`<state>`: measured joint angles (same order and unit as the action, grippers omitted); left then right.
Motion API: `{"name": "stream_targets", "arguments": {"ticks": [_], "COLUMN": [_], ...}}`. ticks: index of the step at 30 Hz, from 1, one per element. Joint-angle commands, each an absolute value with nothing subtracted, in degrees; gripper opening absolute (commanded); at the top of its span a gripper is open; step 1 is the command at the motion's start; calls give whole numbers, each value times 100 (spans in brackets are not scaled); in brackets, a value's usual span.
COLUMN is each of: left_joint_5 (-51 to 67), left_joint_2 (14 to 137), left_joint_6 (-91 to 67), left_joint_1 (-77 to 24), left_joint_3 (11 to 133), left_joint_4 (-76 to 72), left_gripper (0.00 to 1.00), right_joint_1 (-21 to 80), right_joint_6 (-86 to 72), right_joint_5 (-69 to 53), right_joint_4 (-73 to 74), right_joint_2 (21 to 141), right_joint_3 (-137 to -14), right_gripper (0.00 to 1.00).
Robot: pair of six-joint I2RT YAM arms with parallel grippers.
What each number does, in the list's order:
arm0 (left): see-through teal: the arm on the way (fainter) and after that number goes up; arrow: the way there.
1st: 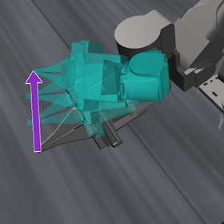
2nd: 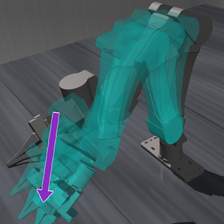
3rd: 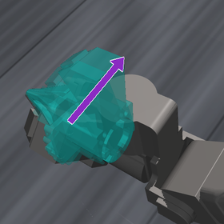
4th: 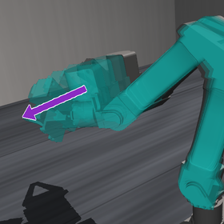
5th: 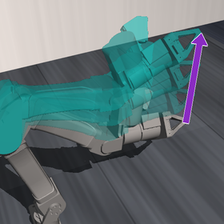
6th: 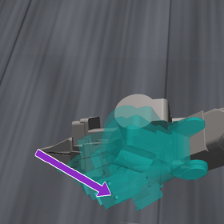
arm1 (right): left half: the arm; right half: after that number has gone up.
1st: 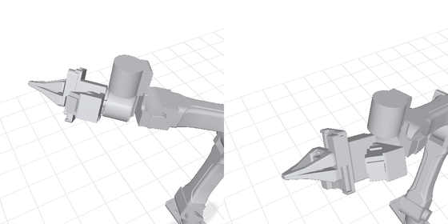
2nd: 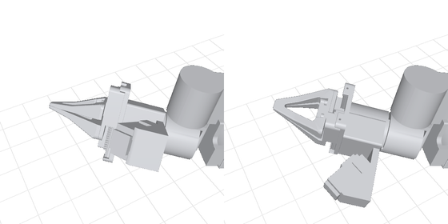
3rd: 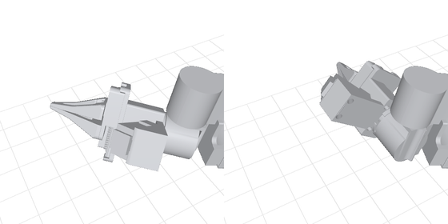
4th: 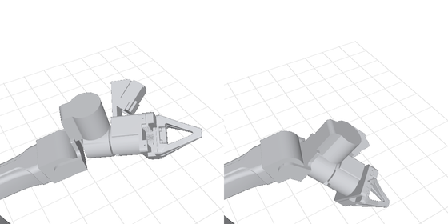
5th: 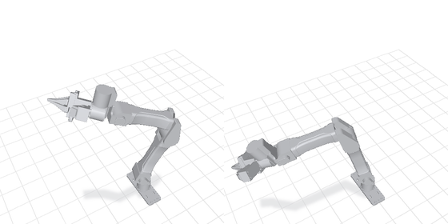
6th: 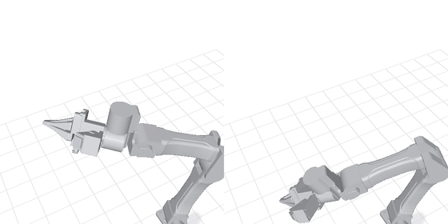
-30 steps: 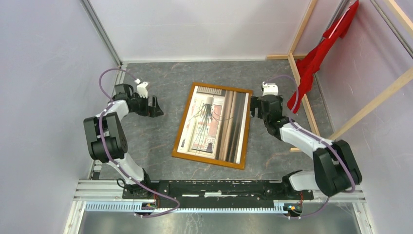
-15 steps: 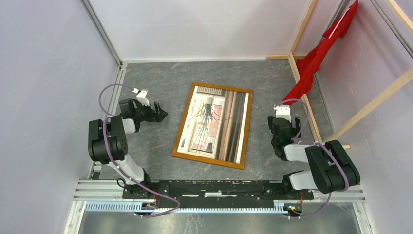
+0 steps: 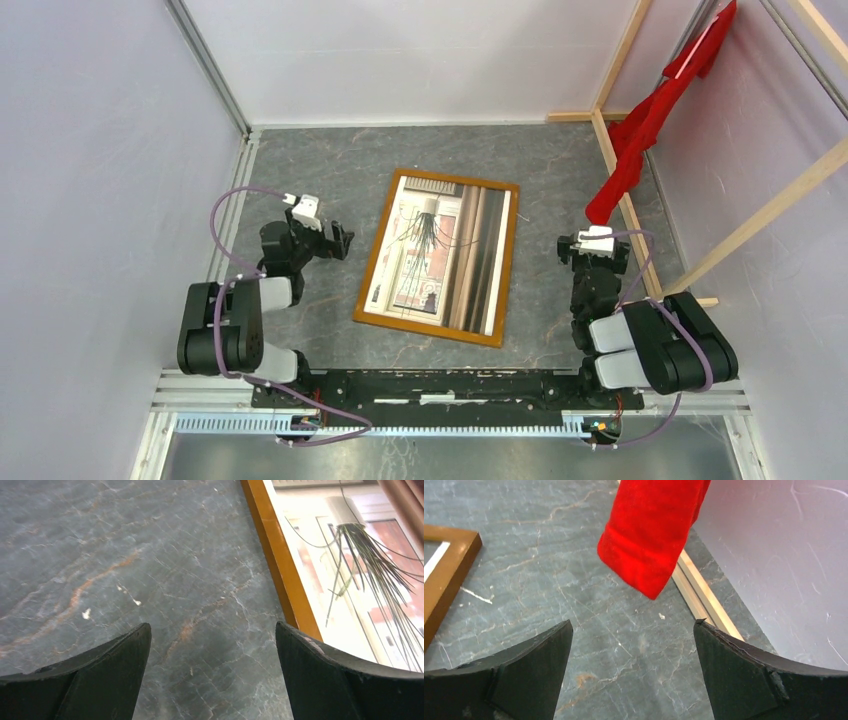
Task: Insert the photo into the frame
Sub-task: Reset both arms
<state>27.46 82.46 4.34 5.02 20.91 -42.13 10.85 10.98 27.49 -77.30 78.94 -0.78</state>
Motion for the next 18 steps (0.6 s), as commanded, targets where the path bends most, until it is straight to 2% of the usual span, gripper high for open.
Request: {"name": "stream_targets", "arguments": {"ticks": [1,5,7,8,9,11,18], "left_joint_5": [2077,1678,1427,1331,1287,1249,1322], "left_joint_2": [8378,8558,8566,8773,8920,8675,8782], "left_joint_6": [295,233,208,136,96,257,174], "left_joint_1": [380,319,310,273,255,213,229], "left_joint_3": [1983,1828,1363,1068,895,1019,1142], "left_joint_4": [-5408,-5701,-6491,-7579,-7926,-7204,-7225], "left_gripper": [100,100,100,100,100,100,100], "right_joint_1": [1005,967,969,969,973,974,893], "right_joint_6": [1071,1075,1078,1102,1107,1045,984], "right_joint_5": [2792,2730,2665,2607,2590,2754,2646], "right_joint_4": [-8359,-8362,-8595,-8782,-8821,-8431,-8060], "right_joint_2": [7942,7900,7849,7857,7866,7890,7904], "right_joint_3": [559,598,760,864,878,640,459], "right_gripper": [98,98,98,98,98,98,98]}}
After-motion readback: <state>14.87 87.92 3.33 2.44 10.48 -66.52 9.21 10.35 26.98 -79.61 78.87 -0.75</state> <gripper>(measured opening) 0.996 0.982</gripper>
